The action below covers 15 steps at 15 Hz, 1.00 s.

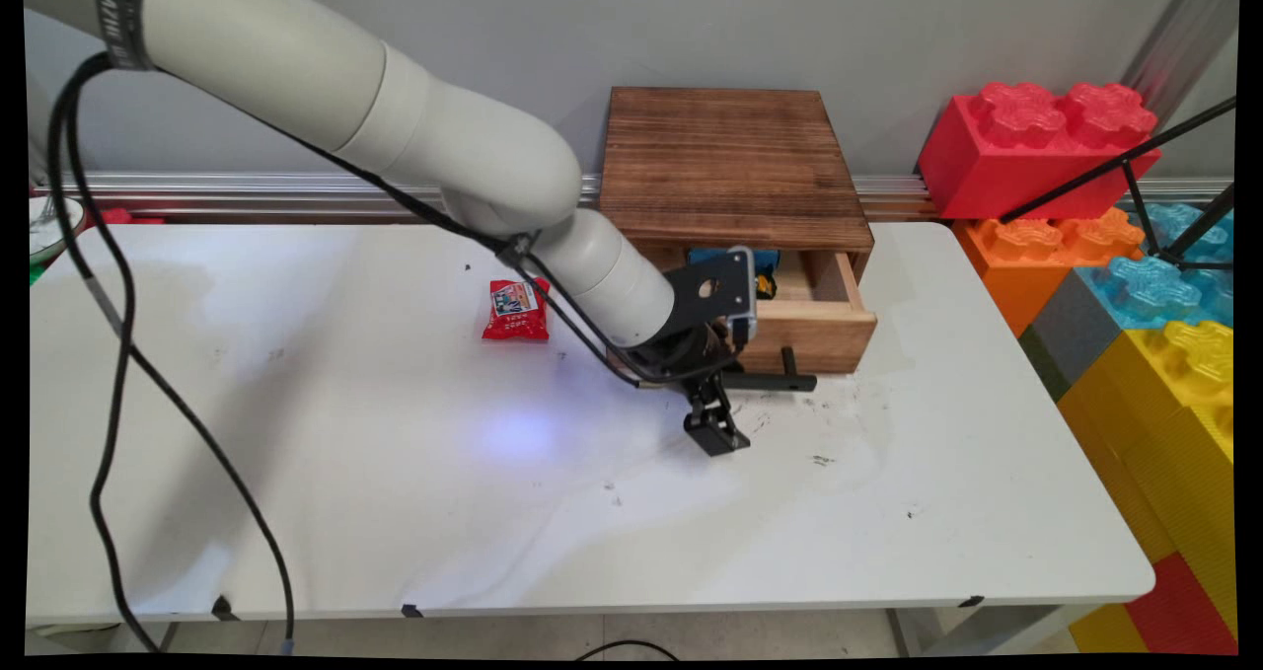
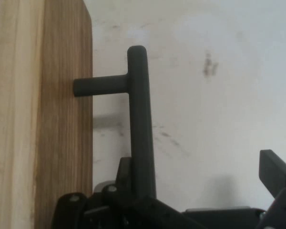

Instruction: Open the drawer

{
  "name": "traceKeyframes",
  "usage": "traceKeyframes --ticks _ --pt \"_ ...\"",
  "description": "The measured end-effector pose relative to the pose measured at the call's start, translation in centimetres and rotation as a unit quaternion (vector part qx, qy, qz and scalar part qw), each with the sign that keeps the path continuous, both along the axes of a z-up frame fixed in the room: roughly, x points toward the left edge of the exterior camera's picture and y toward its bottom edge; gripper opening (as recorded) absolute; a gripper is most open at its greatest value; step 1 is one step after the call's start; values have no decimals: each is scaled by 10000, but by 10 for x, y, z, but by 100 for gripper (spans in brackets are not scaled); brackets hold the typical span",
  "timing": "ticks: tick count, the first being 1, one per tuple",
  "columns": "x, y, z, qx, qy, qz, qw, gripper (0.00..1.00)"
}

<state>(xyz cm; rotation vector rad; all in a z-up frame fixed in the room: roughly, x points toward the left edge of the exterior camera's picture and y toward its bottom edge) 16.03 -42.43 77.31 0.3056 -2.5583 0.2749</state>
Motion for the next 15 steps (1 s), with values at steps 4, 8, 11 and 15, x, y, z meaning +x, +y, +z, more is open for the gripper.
traceKeyframes --ticks 4,8,11,15 --pt "-4 19 3 100 52 -20 9999 100" --pt "-9 37 5 193 107 -43 9997 100" --pt "-12 48 6 252 134 -56 9996 100" --pt "-17 67 6 357 157 -25 9992 100"
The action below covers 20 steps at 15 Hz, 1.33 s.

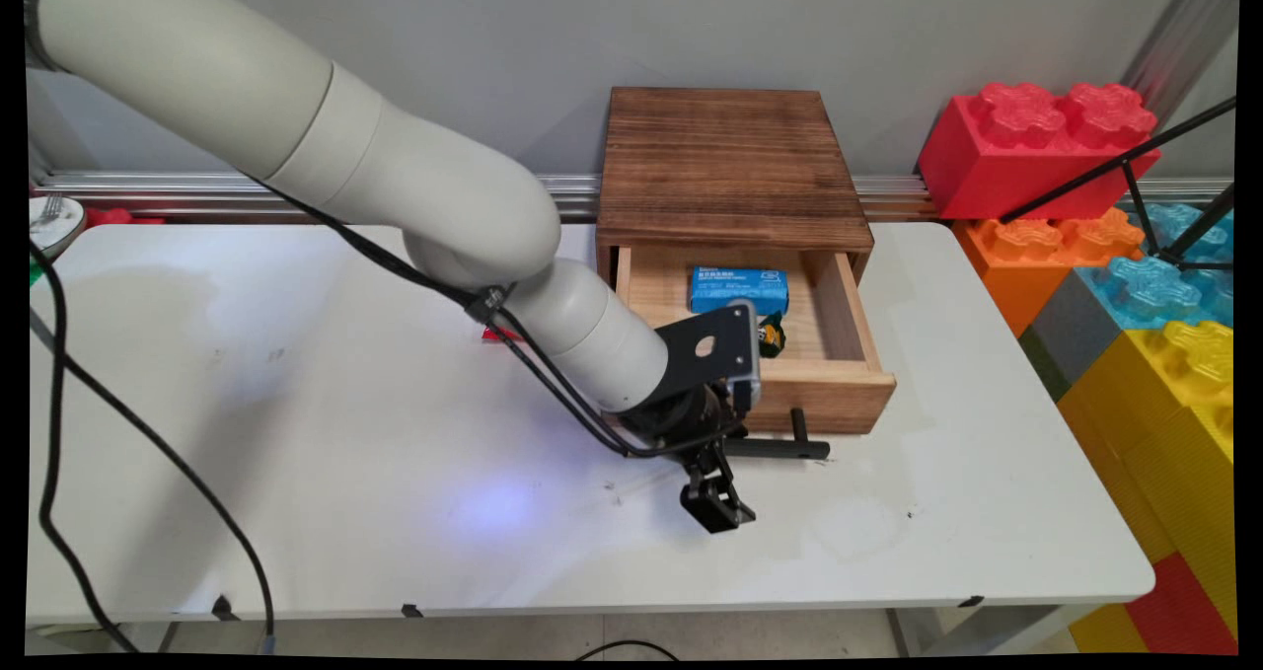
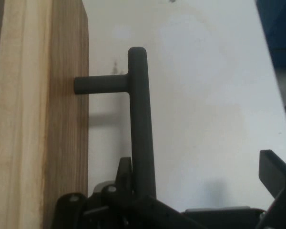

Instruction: Open the drawer

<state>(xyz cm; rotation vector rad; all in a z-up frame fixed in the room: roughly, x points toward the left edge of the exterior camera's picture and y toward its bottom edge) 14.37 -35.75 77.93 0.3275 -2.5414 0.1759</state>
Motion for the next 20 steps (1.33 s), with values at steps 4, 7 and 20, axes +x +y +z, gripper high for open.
traceKeyframes --ticks 4,7,20 --pt "-5 13 1 49 32 -3 10000 100" --pt "-8 22 1 74 51 -16 10000 100" --pt "-15 58 6 95 112 -63 9999 100"
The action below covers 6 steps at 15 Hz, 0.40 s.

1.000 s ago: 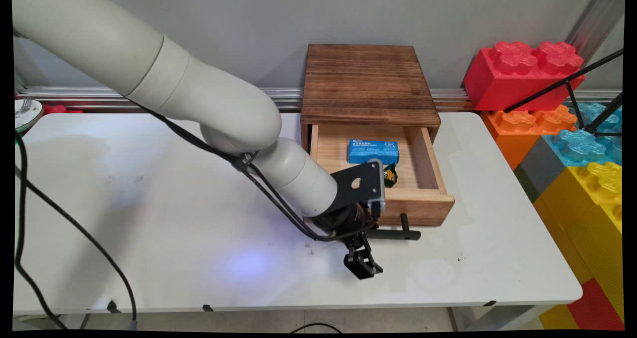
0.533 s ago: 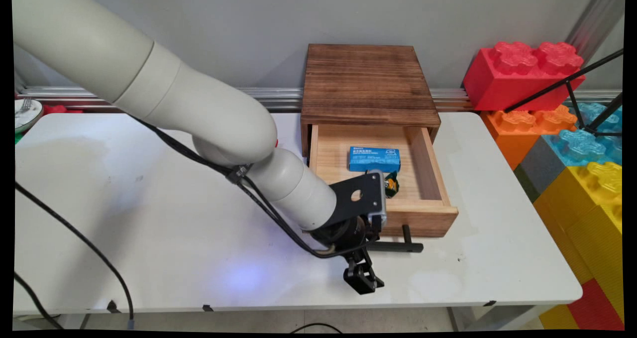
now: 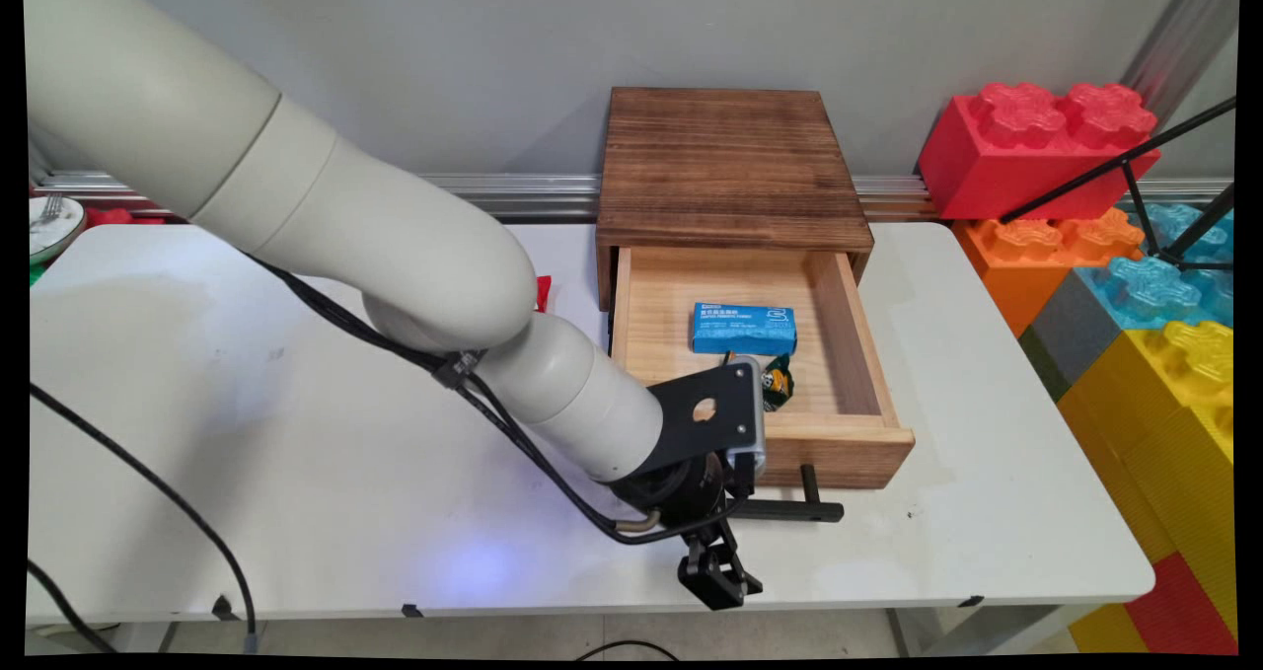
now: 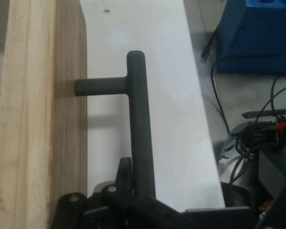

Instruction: Open the drawer

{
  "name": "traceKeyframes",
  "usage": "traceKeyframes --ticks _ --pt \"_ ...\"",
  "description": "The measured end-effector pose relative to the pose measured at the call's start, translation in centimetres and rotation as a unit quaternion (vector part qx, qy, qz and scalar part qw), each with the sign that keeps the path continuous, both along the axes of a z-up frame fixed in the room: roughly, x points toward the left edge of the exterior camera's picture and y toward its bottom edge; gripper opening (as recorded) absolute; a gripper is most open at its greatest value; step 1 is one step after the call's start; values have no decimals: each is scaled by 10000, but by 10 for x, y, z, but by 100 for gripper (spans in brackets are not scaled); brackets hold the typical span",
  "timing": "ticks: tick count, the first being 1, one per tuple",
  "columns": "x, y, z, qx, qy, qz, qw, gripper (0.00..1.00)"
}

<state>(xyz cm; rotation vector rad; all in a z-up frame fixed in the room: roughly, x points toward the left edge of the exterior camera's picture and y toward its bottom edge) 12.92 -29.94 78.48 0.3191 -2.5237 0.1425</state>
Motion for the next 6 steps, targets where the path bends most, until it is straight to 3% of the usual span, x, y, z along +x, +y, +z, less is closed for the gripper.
traceKeyframes --ticks 6 --pt "-1 13 1 4 26 -27 10000 100"
